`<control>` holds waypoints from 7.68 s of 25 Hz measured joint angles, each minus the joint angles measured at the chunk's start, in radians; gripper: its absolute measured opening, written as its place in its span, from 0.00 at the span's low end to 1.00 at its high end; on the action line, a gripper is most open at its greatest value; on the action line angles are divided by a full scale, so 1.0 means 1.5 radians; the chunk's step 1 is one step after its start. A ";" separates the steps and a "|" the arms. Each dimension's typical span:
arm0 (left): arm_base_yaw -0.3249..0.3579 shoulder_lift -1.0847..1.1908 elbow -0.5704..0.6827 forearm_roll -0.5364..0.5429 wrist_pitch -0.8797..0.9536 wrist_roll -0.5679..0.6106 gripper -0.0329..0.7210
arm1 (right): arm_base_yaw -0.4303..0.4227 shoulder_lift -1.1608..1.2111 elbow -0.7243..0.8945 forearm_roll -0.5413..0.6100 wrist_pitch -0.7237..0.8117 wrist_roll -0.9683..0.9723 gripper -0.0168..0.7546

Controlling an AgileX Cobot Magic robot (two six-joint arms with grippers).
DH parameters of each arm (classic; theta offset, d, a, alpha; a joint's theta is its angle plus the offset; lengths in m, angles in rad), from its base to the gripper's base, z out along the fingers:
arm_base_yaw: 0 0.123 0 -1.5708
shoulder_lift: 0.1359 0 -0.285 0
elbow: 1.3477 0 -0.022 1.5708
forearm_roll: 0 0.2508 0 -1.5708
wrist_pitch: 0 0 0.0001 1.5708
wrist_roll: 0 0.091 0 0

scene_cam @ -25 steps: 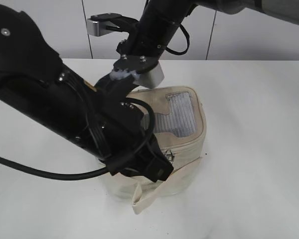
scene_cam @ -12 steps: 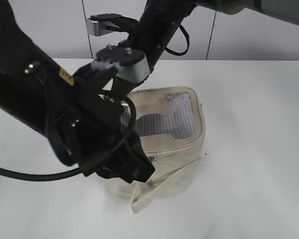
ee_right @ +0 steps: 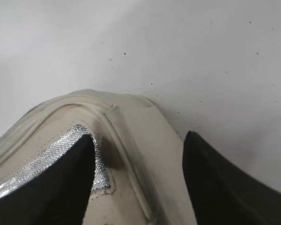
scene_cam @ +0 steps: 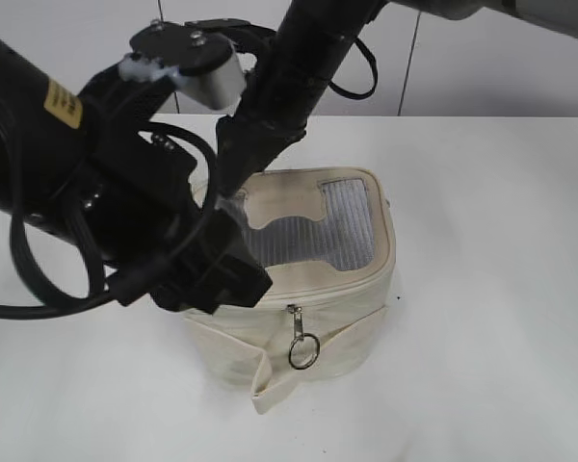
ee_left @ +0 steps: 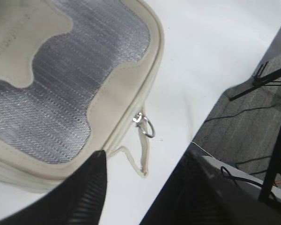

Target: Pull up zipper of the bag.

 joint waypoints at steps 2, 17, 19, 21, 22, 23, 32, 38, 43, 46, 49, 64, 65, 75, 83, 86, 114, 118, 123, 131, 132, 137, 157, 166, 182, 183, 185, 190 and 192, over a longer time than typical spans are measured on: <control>0.003 -0.001 -0.004 0.018 -0.002 -0.007 0.59 | -0.001 -0.011 0.000 -0.005 0.000 0.003 0.64; 0.165 0.067 -0.135 0.028 -0.036 -0.001 0.65 | -0.116 -0.093 0.011 -0.091 0.000 0.110 0.65; 0.166 0.106 -0.170 0.028 -0.035 0.006 0.65 | -0.143 -0.111 0.033 -0.092 -0.002 0.119 0.65; 0.166 0.153 -0.214 0.028 -0.016 0.008 0.65 | -0.168 -0.132 0.063 -0.093 -0.002 0.125 0.65; 0.166 0.173 -0.240 0.027 0.001 0.012 0.65 | -0.181 -0.144 0.084 -0.095 -0.002 0.126 0.65; 0.166 0.198 -0.268 0.027 0.021 0.018 0.65 | -0.194 -0.155 0.111 -0.095 -0.002 0.127 0.65; 0.166 0.371 -0.481 -0.031 0.153 0.126 0.65 | -0.257 -0.265 0.296 -0.100 -0.002 0.148 0.64; 0.166 0.460 -0.579 -0.088 0.208 0.184 0.65 | -0.265 -0.306 0.420 -0.118 -0.002 0.215 0.64; 0.166 0.512 -0.624 -0.131 0.268 0.200 0.65 | -0.265 -0.340 0.490 -0.107 -0.009 0.223 0.64; 0.166 0.527 -0.629 -0.151 0.280 0.207 0.65 | -0.266 -0.369 0.521 -0.082 -0.009 0.226 0.64; 0.166 0.538 -0.634 -0.160 0.282 0.216 0.65 | -0.264 -0.415 0.558 -0.061 -0.009 0.227 0.64; 0.167 0.601 -0.691 -0.193 0.327 0.220 0.63 | -0.264 -0.491 0.588 -0.045 -0.035 0.227 0.64; 0.167 0.602 -0.691 -0.192 0.328 0.220 0.60 | -0.264 -0.491 0.588 -0.045 -0.036 0.227 0.64; 0.166 0.602 -0.691 -0.168 0.331 0.217 0.17 | -0.264 -0.491 0.588 -0.045 -0.064 0.227 0.64; 0.165 0.579 -0.669 -0.159 0.330 0.218 0.17 | -0.264 -0.491 0.609 -0.040 -0.132 0.151 0.64; 0.165 0.552 -0.622 -0.163 0.308 0.219 0.17 | -0.264 -0.490 0.660 -0.026 -0.181 0.097 0.64; 0.151 0.528 -0.624 -0.143 0.317 0.266 0.17 | -0.264 -0.450 0.797 0.257 -0.368 -0.209 0.64; 0.151 0.528 -0.624 -0.141 0.312 0.267 0.16 | -0.264 -0.450 0.797 0.258 -0.368 -0.209 0.64; 0.151 0.528 -0.625 -0.140 0.297 0.268 0.24 | -0.264 -0.450 0.797 0.259 -0.367 -0.209 0.64; 0.151 0.515 -0.636 -0.140 0.265 0.270 0.58 | -0.264 -0.450 0.797 0.259 -0.366 -0.210 0.64; 0.151 0.510 -0.636 -0.132 0.265 0.270 0.60 | -0.264 -0.450 0.797 0.259 -0.366 -0.210 0.64; 0.152 0.494 -0.638 -0.124 0.265 0.270 0.73 | -0.264 -0.450 0.797 0.259 -0.364 -0.210 0.64; 0.150 0.564 -0.643 -0.145 0.307 0.270 0.59 | -0.264 -0.450 0.797 0.259 -0.354 -0.210 0.64; 0.147 0.564 -0.643 -0.141 0.319 0.268 0.15 | -0.264 -0.450 0.797 0.260 -0.369 -0.216 0.64; 0.147 0.553 -0.643 -0.129 0.326 0.268 0.15 | -0.264 -0.376 0.797 0.292 -0.394 -0.300 0.64; 0.147 0.553 -0.643 -0.128 0.326 0.268 0.15 | -0.264 -0.379 0.798 0.296 -0.384 -0.305 0.64; 0.147 0.553 -0.643 -0.128 0.326 0.268 0.15 | -0.264 -0.383 0.798 0.303 -0.369 -0.316 0.64; 0.147 0.552 -0.643 -0.128 0.327 0.268 0.15 | -0.264 -0.382 0.799 0.361 -0.355 -0.379 0.62; 0.147 0.552 -0.643 -0.128 0.327 0.268 0.15 | -0.264 -0.377 0.799 0.388 -0.361 -0.410 0.61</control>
